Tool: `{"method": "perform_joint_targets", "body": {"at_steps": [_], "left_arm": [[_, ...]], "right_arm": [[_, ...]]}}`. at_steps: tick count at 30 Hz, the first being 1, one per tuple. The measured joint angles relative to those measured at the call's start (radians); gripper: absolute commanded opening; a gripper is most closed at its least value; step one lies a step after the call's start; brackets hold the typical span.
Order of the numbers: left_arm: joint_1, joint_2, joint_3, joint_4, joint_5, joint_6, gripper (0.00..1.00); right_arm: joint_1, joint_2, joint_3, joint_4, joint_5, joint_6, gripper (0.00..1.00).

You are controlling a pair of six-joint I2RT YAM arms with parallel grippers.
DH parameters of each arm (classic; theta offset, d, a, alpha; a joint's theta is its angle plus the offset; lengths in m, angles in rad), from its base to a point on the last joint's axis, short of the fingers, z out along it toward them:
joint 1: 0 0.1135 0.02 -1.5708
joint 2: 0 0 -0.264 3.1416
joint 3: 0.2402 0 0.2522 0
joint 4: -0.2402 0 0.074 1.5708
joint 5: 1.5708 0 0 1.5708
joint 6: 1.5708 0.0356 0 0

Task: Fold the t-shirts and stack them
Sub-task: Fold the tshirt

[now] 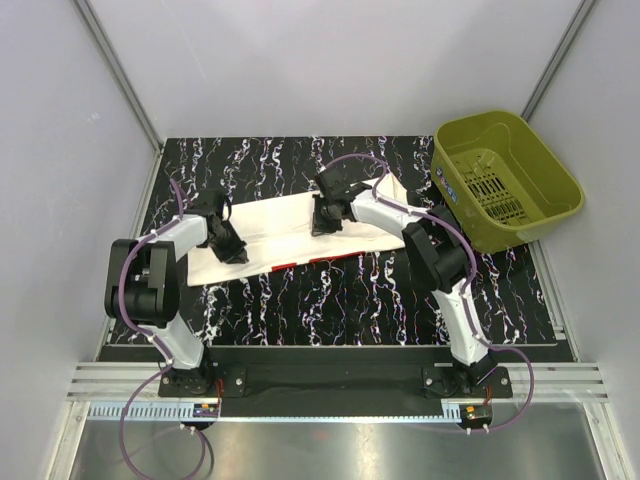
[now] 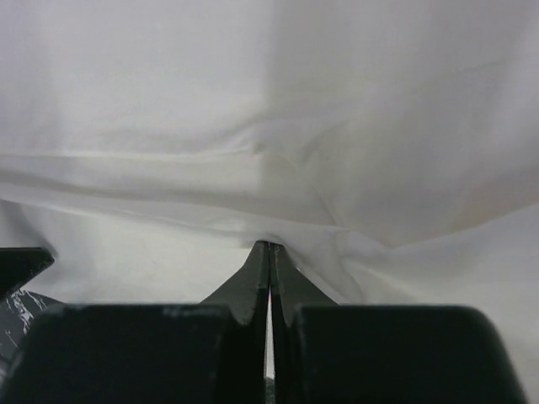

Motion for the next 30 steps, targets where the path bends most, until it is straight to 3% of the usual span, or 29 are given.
{"method": "perform_joint_targets", "body": {"at_steps": [14, 17, 21, 22, 26, 30], "left_arm": [[0.000, 0.000, 0.068, -0.050, -0.011, 0.049, 0.19], [0.000, 0.000, 0.122, -0.057, -0.006, 0.069, 0.20], [-0.004, 0.001, 0.177, -0.042, 0.025, 0.087, 0.21], [-0.008, 0.004, 0.186, -0.032, 0.039, 0.088, 0.22], [-0.051, 0.040, 0.190, 0.028, 0.110, 0.082, 0.24], [-0.142, 0.115, 0.201, 0.068, 0.166, 0.058, 0.23]], "right_arm": [[-0.048, 0.193, 0.330, -0.081, 0.054, -0.070, 0.03], [-0.056, 0.187, 0.347, -0.107, 0.057, -0.086, 0.10], [-0.069, 0.150, 0.336, -0.166, 0.059, -0.099, 0.29], [-0.076, 0.124, 0.314, -0.173, 0.053, -0.102, 0.38], [-0.142, -0.014, 0.175, -0.179, 0.031, -0.111, 0.52], [-0.264, -0.127, 0.048, -0.158, -0.003, -0.124, 0.54]]}}
